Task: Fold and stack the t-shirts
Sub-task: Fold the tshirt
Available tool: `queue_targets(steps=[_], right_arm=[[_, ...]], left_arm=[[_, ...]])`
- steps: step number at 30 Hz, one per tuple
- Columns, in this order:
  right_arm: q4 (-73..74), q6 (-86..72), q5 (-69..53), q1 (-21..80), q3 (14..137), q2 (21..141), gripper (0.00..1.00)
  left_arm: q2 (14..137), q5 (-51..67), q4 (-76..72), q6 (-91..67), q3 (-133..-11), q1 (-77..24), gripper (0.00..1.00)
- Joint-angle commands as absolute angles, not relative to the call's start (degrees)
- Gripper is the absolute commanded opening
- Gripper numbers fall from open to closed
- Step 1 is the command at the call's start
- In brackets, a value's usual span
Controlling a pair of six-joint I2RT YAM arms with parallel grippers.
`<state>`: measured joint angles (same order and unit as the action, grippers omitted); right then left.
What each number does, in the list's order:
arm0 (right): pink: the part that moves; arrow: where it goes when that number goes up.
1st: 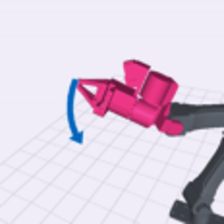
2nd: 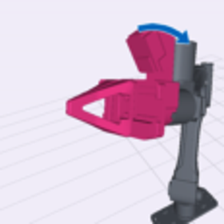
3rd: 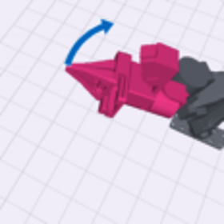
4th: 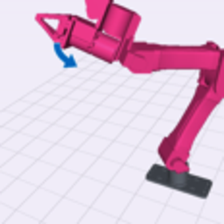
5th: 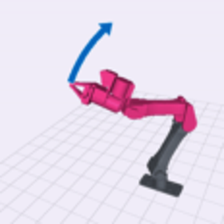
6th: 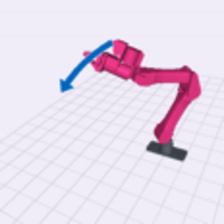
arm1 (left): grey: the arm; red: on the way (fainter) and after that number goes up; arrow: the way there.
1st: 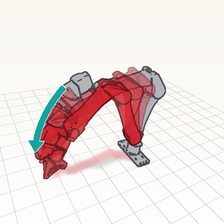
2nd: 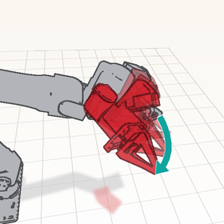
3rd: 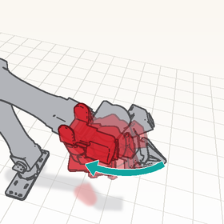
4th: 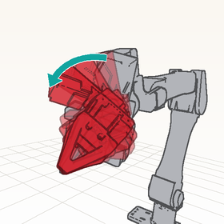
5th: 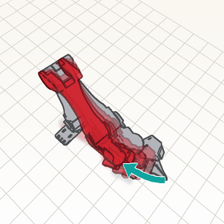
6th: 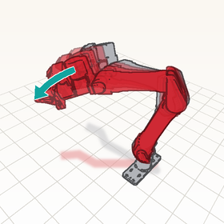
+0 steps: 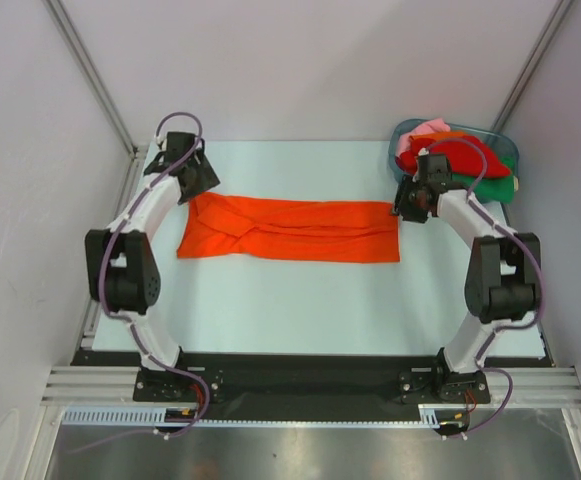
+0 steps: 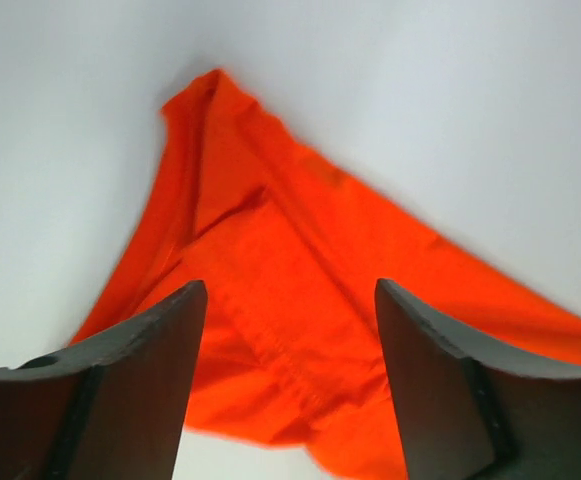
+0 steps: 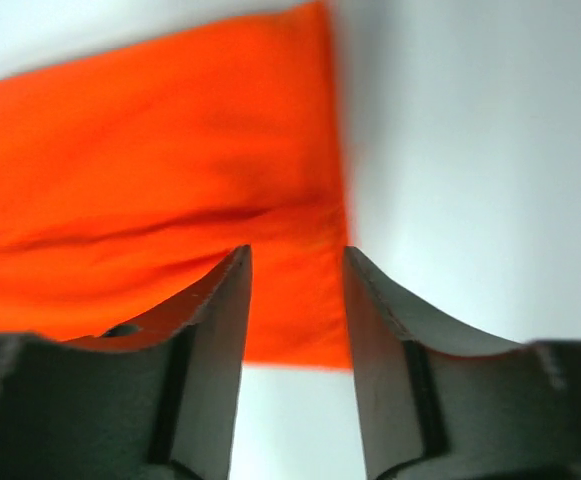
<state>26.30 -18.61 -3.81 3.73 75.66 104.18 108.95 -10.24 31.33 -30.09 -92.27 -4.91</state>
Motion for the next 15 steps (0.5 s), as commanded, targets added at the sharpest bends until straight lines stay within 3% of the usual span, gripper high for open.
queue_targets(steps=[1, 5, 9, 15], right_arm=[[26.72, -18.27, -8.24, 7.73, 70.79, 93.45, 0.49], [21.28, -19.69, -15.46, 7.38, 62.43, 89.83, 0.51], [16.89, -22.23, -22.83, 5.54, 55.65, 88.16, 0.51], [11.43, -25.58, -25.22, 2.12, 46.78, 83.85, 0.54]], left_arm=[[95.83, -9.86, 31.83, -31.63, -80.75, -2.73, 0.75], [80.73, -1.59, 26.99, -36.11, -62.96, 5.51, 0.74], [74.19, 6.93, 19.08, -40.85, -47.05, 13.08, 0.75], [80.32, 12.04, 14.07, -41.13, -42.36, 16.08, 0.74]])
